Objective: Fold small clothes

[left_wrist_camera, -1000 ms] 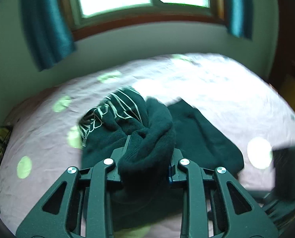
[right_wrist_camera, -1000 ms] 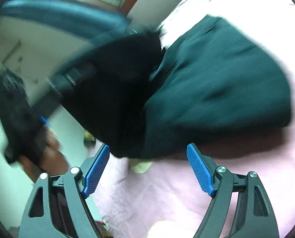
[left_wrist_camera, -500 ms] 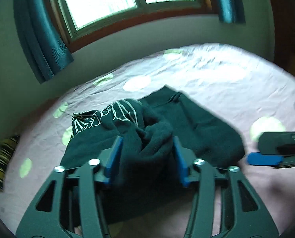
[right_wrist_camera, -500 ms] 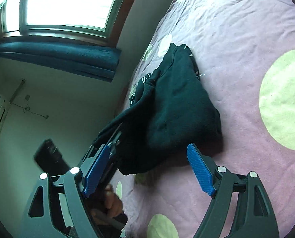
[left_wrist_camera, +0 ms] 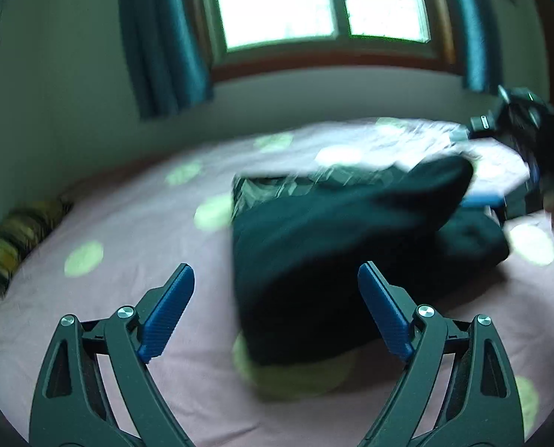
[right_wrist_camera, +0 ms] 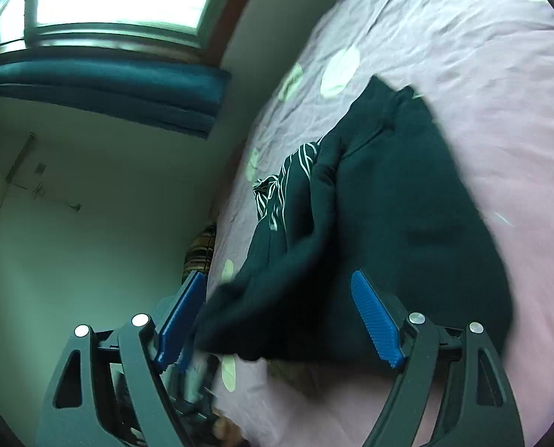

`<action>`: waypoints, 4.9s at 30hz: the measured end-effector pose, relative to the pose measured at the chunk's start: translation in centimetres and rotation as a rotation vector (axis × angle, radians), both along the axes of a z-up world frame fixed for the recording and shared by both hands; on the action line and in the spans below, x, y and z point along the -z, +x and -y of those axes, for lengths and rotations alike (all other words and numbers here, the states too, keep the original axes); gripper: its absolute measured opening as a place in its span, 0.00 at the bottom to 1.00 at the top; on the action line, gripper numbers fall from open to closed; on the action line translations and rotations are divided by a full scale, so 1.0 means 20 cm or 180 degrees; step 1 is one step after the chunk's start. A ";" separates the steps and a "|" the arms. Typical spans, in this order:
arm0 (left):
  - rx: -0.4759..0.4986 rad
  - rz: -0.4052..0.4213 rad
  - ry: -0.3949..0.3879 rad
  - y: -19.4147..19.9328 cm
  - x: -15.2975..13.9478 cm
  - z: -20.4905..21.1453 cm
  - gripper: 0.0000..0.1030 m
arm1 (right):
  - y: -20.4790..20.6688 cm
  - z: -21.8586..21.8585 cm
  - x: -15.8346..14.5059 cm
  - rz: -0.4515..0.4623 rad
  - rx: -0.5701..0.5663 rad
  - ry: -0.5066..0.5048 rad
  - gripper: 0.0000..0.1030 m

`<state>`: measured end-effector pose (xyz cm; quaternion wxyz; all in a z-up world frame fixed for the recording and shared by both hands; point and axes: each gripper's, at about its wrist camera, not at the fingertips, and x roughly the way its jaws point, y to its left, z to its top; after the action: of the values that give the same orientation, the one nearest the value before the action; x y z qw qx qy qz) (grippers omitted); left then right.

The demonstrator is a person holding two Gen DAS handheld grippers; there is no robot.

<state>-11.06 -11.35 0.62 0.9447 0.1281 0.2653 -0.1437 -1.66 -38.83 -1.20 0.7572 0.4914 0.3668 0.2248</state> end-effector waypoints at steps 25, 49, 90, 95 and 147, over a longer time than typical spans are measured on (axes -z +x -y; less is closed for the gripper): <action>0.0360 0.0040 -0.0114 0.04 0.05 0.13 0.92 | 0.36 0.22 -0.15 0.0274 0.0049 -0.0826 0.14; 0.0223 -0.0342 0.0022 0.06 0.18 0.06 0.92 | -0.40 0.25 0.12 -0.0033 0.0061 -0.0283 0.66; 0.0703 -0.1718 -0.1373 0.36 0.20 -0.02 0.93 | -0.49 0.25 0.44 -0.0014 0.0309 -0.0263 0.17; 0.0590 -0.1952 -0.1311 0.42 0.33 -0.02 0.93 | -0.49 0.24 0.43 0.0000 0.0285 -0.0327 0.17; 0.0639 -0.2022 -0.1053 1.15 0.38 0.30 0.49 | 0.36 0.38 0.35 0.0023 -0.0185 -0.0548 0.34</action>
<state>11.84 -17.26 -6.94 0.8044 -0.0519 0.5046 -0.3091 5.53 -46.52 -8.22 0.7912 0.4128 0.3961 0.2160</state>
